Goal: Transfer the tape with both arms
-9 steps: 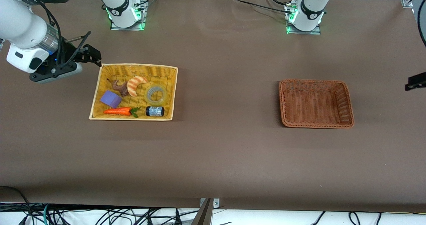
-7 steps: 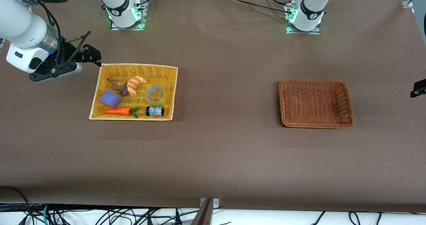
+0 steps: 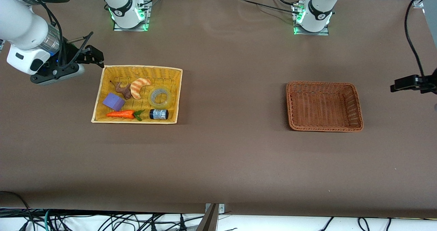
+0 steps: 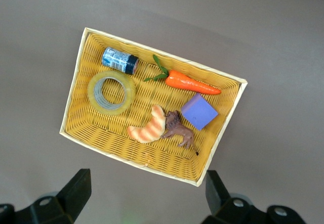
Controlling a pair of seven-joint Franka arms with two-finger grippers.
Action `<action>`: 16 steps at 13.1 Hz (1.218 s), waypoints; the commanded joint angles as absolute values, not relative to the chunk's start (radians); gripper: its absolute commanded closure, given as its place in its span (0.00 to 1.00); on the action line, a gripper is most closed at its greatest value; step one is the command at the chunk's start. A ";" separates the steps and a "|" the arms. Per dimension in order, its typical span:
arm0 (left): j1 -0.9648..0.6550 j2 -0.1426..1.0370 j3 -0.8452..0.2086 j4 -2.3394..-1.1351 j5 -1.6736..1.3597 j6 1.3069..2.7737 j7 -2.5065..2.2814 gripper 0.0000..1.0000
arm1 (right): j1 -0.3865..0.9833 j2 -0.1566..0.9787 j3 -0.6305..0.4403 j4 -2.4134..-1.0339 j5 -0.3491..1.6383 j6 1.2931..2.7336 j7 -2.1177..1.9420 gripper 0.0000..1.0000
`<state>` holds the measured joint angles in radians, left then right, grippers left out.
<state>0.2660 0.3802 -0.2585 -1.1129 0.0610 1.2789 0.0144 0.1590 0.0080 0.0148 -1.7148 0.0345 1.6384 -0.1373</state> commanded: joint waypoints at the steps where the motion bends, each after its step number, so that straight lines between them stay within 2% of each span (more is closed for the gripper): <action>1: 0.252 0.365 -0.273 -1.117 0.043 1.255 -0.020 0.00 | 0.155 -0.003 0.015 -1.704 0.046 1.615 -0.143 0.00; 2: 0.244 0.338 -0.272 -1.150 0.044 1.261 -0.018 0.00 | 0.155 -0.003 0.009 -1.704 0.046 1.615 -0.143 0.00; 5: 0.167 0.160 -0.244 -1.421 0.044 1.405 -0.034 0.00 | 0.155 -0.003 0.005 -1.703 0.046 1.615 -0.146 0.00; 8: 0.163 0.135 -0.229 -1.462 0.032 1.431 -0.034 0.00 | 0.155 -0.003 0.005 -1.703 0.046 1.618 -0.153 0.00; 11: 0.086 0.019 -0.144 -1.610 0.032 1.443 -0.020 0.00 | 0.155 -0.003 0.005 -1.698 0.041 1.623 -0.158 0.00; 16: 0.051 -0.026 -0.066 -1.679 -0.026 1.468 -0.017 0.00 | 0.155 -0.003 0.005 -1.703 0.048 1.617 -0.158 0.00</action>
